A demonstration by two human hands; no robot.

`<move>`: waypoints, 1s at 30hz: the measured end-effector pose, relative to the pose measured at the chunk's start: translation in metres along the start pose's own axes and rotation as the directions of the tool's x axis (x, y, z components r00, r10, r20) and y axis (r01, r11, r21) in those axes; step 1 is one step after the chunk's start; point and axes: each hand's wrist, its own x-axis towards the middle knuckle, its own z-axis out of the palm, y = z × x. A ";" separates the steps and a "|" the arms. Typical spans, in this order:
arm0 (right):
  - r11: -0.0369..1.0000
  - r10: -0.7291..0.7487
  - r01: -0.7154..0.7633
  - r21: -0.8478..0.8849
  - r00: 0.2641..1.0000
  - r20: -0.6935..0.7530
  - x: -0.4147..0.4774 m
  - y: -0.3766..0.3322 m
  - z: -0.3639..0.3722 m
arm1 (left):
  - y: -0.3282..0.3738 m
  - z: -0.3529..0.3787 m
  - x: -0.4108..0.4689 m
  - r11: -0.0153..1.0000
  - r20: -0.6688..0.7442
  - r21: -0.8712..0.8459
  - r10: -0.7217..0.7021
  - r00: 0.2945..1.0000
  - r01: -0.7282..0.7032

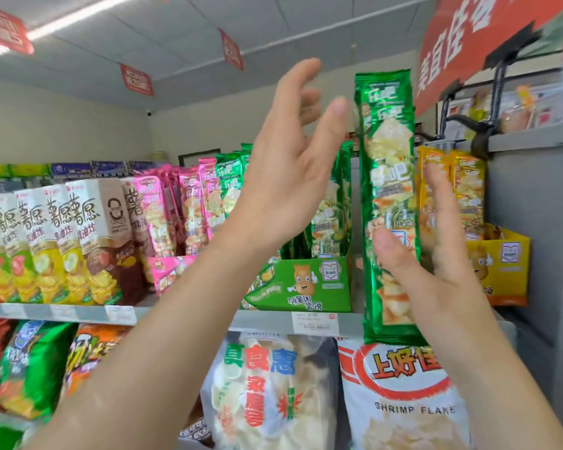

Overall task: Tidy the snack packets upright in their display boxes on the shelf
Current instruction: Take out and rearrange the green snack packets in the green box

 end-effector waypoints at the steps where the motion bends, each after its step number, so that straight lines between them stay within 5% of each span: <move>1: 1.000 0.029 -0.030 -0.004 0.999 -0.027 0.003 0.001 -0.005 | -0.005 0.003 -0.005 0.997 0.029 0.058 -0.049 0.998 0.047; 5: 0.968 0.202 -0.188 0.167 0.977 -0.069 0.010 0.003 -0.015 | -0.025 0.018 -0.031 0.941 0.135 0.312 -0.180 0.974 0.130; 9: 0.966 0.249 -0.236 0.105 0.961 -0.125 0.026 -0.001 -0.015 | -0.030 0.023 -0.045 0.949 0.142 0.220 -0.262 0.955 0.228; 12: 0.971 0.219 -0.230 -0.069 0.966 -0.141 0.039 -0.007 -0.020 | -0.033 0.021 -0.048 0.946 0.159 0.224 -0.274 0.948 0.236; 18: 0.997 0.072 -0.071 0.017 0.990 -0.123 0.053 -0.033 -0.015 | -0.039 0.017 -0.045 0.911 0.188 0.390 -0.221 0.957 0.134; 21: 0.990 0.008 -0.023 -0.142 0.994 -0.104 0.058 -0.043 -0.015 | -0.038 0.020 -0.045 0.916 0.220 0.359 -0.272 0.937 0.182; 23: 0.895 -0.013 -0.046 -0.444 0.992 -0.128 0.059 -0.043 -0.020 | -0.037 0.022 -0.047 0.937 0.217 0.228 -0.313 0.925 0.263; 26: 0.550 0.016 -0.116 -0.827 0.992 -0.129 0.061 -0.037 -0.029 | -0.040 0.023 -0.051 0.940 0.212 0.133 -0.338 0.917 0.315; 30: 0.240 0.213 -0.144 -0.960 0.973 -0.092 0.085 -0.036 -0.038 | -0.046 0.021 -0.055 0.934 0.212 0.114 -0.355 0.911 0.337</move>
